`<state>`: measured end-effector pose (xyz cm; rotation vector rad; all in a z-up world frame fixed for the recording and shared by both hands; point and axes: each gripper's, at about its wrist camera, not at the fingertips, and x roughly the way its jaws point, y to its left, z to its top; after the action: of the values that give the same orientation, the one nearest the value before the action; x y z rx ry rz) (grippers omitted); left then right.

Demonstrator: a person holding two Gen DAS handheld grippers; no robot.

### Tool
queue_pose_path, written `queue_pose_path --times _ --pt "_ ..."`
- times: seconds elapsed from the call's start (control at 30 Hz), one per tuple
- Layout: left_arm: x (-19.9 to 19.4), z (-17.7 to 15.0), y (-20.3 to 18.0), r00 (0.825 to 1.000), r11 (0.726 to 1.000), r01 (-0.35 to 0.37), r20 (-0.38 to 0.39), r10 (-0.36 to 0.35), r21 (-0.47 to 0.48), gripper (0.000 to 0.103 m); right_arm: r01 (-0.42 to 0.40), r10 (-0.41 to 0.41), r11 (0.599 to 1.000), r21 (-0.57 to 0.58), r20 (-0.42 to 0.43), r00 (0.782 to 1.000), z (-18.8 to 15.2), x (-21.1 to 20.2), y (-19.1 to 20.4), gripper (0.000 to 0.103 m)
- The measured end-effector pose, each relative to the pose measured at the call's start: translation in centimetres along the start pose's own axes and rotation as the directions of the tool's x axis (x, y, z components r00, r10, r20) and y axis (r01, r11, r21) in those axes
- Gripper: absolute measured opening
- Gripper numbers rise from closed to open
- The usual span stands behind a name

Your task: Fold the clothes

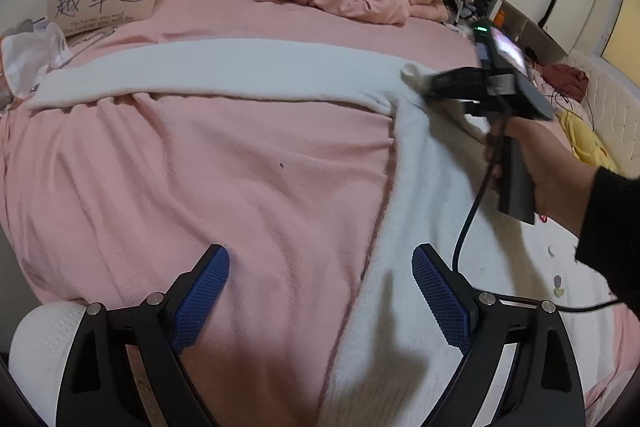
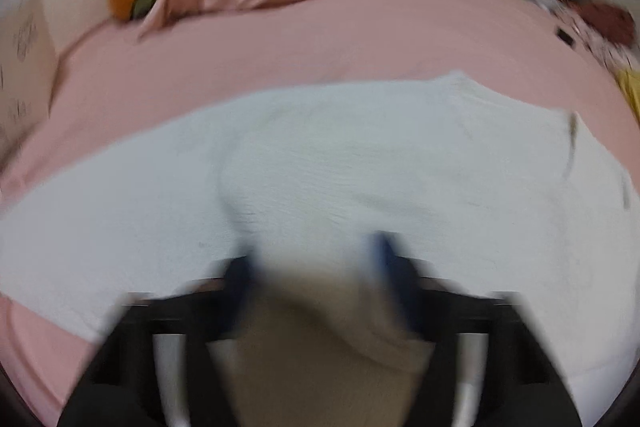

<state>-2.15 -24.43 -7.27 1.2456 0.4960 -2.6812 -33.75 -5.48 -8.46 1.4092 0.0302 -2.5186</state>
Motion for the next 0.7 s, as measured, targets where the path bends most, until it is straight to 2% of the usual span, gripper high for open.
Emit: queue_pose_path --times 0.03,0.07,0.23,0.4,0.53,0.63,0.7 --pt "0.0 0.0 0.1 1.0 1.0 0.002 0.001 -0.002 -0.004 0.093 -0.02 0.02 0.999 0.028 -0.012 1.0 0.0 -0.1 -1.1 0.018" --pt "0.0 0.0 0.2 1.0 1.0 0.002 0.0 -0.002 -0.005 0.093 -0.031 0.032 0.998 0.049 -0.014 0.999 -0.1 -0.4 -2.1 0.016" --pt "0.3 -0.1 0.2 1.0 1.0 -0.014 -0.011 0.014 0.003 0.093 -0.012 -0.005 0.991 0.133 0.128 0.992 -0.3 -6.7 -8.5 0.015" --pt "0.9 -0.4 -0.8 0.998 0.997 -0.051 -0.029 0.053 0.061 0.093 0.101 -0.154 0.964 0.244 0.212 0.965 -1.5 -14.5 -19.2 0.015" --pt "1.8 -0.9 -2.0 0.994 0.988 -0.088 -0.056 0.095 0.126 0.094 0.213 -0.31 0.911 0.353 0.248 0.918 -4.4 -22.1 -29.3 0.015" --pt "2.4 -1.2 -2.7 0.99 0.98 -0.117 -0.059 0.128 0.16 0.101 0.296 -0.429 0.852 0.432 0.253 0.867 -7.2 -28.1 -36.7 0.015" --pt "2.9 -1.4 -2.8 0.988 0.979 -0.13 -0.066 0.142 0.159 0.102 0.347 -0.505 0.803 0.485 0.245 0.828 -9.3 -31.9 -41.4 0.015"
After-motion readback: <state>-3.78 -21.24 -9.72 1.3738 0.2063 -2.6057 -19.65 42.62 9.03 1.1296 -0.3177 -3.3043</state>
